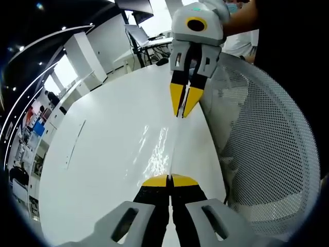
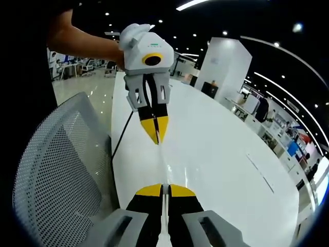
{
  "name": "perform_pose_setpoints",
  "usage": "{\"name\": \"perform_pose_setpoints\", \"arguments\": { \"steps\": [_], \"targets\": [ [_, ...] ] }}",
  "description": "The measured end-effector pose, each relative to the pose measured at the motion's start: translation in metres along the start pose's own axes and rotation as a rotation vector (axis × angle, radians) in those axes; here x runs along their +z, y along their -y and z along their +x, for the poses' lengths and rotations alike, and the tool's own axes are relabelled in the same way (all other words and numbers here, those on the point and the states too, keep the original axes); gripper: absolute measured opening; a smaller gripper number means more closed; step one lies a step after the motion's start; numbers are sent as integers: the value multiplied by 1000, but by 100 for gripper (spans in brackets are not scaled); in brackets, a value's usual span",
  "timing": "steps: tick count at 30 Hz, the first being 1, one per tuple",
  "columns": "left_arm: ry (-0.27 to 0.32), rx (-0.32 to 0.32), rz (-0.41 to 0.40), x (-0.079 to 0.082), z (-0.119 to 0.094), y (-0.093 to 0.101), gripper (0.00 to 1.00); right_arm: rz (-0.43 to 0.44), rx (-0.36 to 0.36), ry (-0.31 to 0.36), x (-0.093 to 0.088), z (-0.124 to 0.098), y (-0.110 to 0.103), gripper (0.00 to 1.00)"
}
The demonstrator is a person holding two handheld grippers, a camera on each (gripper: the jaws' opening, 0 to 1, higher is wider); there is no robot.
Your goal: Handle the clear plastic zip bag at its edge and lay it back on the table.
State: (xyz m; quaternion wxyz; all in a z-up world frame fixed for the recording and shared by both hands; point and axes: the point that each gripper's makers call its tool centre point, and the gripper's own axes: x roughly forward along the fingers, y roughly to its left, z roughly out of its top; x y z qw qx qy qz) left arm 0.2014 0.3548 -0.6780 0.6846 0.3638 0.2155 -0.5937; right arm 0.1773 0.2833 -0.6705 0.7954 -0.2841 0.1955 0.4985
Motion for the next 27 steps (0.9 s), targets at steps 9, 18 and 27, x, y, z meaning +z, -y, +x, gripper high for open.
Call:
{"name": "perform_pose_setpoints", "arguments": {
  "steps": [9,18,27],
  "targets": [
    [1,0,-2,0,0,1,0,4,-6,-4,-1,-2,1,0],
    [1,2,-3,-1,-1,0,0,7,-9,-7,-3,-4,0,0],
    [3,8,-1,-1,-1,-2,0,6,-9,-7,-2,-5,0,0]
  ]
}}
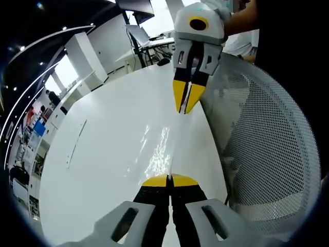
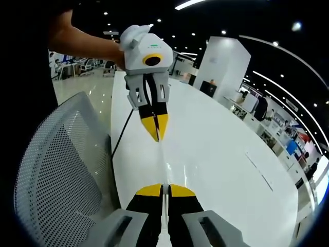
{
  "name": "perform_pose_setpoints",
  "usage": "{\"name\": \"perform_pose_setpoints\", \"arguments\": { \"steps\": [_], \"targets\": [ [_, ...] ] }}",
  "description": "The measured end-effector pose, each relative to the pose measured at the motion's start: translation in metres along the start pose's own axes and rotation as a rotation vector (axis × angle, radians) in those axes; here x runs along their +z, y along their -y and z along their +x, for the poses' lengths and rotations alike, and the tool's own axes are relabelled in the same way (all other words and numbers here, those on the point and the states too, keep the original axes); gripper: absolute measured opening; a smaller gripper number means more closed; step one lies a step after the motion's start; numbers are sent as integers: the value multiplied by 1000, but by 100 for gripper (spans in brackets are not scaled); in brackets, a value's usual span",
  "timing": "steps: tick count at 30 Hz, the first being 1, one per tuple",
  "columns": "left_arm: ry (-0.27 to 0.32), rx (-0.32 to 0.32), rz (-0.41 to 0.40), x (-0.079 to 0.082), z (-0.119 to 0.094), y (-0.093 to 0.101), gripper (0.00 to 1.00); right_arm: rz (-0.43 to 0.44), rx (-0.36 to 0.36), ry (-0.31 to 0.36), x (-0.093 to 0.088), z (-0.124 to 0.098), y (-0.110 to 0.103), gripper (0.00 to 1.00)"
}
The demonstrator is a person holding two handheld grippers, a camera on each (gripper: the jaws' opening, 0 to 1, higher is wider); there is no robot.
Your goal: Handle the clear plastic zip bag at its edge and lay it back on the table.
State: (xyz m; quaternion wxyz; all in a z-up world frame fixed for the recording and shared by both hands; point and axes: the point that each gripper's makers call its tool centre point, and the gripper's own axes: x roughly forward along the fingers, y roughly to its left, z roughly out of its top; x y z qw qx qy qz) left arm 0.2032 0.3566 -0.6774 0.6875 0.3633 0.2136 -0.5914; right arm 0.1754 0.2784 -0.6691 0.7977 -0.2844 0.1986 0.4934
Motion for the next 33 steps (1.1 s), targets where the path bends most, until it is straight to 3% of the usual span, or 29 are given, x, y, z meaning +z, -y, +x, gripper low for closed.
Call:
{"name": "perform_pose_setpoints", "arguments": {
  "steps": [33],
  "targets": [
    [-5,21,-11,-5,-4,-2,0,1,-7,0,-4,-5,0,0]
  ]
}}
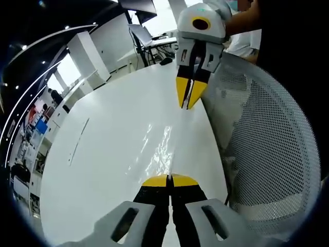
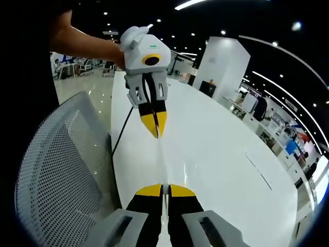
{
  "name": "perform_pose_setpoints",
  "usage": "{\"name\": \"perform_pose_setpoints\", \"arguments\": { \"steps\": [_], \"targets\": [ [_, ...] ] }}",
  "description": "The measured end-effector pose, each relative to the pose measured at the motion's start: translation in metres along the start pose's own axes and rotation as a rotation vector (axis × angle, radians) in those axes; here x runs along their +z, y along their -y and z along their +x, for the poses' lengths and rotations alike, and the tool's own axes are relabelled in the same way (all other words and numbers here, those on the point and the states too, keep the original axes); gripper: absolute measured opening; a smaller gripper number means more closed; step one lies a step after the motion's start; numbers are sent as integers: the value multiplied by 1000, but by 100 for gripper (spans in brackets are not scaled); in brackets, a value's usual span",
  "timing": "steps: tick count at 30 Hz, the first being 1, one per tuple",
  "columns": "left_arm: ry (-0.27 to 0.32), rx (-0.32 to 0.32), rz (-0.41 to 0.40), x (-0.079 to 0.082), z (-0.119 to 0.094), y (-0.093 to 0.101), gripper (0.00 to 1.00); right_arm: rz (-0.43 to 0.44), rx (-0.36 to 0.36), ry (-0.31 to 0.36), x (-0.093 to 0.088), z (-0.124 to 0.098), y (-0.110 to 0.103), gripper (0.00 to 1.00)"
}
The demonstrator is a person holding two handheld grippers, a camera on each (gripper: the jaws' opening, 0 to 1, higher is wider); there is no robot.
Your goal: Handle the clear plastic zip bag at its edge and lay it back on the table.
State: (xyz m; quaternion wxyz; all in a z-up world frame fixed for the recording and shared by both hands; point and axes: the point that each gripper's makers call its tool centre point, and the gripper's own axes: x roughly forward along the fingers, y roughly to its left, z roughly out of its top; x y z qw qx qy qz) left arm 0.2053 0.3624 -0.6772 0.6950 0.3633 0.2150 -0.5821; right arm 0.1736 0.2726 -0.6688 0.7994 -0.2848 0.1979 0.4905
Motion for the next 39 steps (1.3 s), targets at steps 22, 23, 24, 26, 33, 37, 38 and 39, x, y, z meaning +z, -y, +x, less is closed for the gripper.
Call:
{"name": "perform_pose_setpoints", "arguments": {
  "steps": [22,23,24,26,33,37,38,39],
  "targets": [
    [-5,-1,-2,1,0,1,0,7,-7,-3,-5,-4,0,0],
    [-5,0,-1,1,0,1,0,8,-7,-4,-5,-5,0,0],
    [-5,0,-2,0,0,1,0,8,-7,-4,-5,-5,0,0],
    [-6,0,-2,0,0,0,0,7,-5,-5,-5,-5,0,0],
    [-4,1,-5,0,0,0,0,8,-6,-8,-6,-6,1,0],
    [-3,1,-6,0,0,-1,0,9,-7,-9,-7,-6,1,0],
    [-3,1,-6,-1,0,-1,0,10,-7,-9,-7,-6,1,0],
    [-3,0,-6,-1,0,-1,0,10,-7,-9,-7,-6,1,0]
  ]
}}
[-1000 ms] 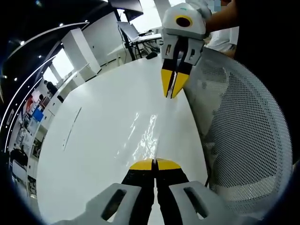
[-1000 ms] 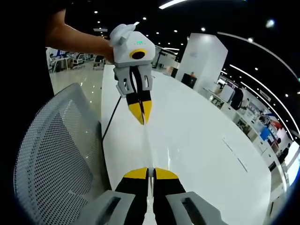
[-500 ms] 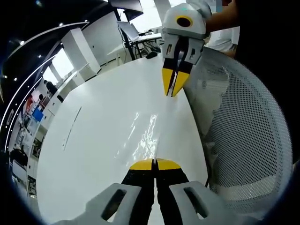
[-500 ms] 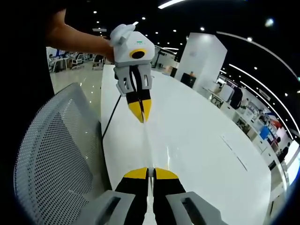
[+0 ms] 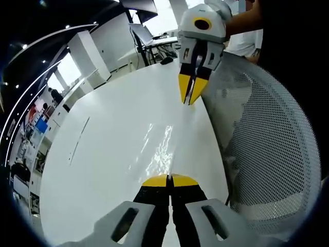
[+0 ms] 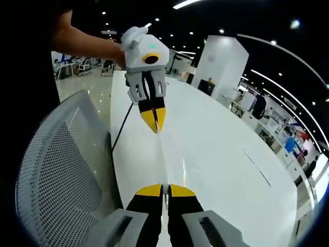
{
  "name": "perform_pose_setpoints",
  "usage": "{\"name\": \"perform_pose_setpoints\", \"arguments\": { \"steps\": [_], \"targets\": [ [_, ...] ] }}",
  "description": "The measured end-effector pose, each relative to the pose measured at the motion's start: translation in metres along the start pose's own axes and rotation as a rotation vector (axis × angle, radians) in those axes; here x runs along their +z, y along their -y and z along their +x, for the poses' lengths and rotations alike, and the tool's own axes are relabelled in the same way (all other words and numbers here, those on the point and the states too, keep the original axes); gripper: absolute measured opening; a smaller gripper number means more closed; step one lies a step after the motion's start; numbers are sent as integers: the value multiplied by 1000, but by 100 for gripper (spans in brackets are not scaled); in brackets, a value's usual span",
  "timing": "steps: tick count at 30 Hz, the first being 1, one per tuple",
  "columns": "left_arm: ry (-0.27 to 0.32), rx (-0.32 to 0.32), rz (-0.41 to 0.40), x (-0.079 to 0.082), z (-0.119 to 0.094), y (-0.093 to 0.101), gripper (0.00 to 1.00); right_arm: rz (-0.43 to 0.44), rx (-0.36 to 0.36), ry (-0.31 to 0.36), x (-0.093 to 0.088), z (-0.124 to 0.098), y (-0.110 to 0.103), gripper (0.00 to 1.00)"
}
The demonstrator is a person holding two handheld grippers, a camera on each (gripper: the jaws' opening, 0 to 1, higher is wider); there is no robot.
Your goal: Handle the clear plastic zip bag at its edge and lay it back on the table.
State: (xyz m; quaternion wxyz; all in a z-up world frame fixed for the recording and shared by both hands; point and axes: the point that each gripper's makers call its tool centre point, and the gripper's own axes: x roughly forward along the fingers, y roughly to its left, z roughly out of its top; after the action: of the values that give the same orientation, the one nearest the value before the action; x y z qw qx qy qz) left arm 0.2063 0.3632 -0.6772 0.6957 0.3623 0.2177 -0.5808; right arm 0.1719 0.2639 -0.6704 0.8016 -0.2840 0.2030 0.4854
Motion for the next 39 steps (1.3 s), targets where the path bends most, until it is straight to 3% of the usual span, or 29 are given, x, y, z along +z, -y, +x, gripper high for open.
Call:
{"name": "perform_pose_setpoints", "arguments": {
  "steps": [35,39],
  "targets": [
    [-4,2,2,1,-1,-1,0,16,-9,-3,-7,-8,-2,0],
    [-9,-15,25,0,-1,3,0,33,40,-30,-11,-7,-10,0]
  ]
}}
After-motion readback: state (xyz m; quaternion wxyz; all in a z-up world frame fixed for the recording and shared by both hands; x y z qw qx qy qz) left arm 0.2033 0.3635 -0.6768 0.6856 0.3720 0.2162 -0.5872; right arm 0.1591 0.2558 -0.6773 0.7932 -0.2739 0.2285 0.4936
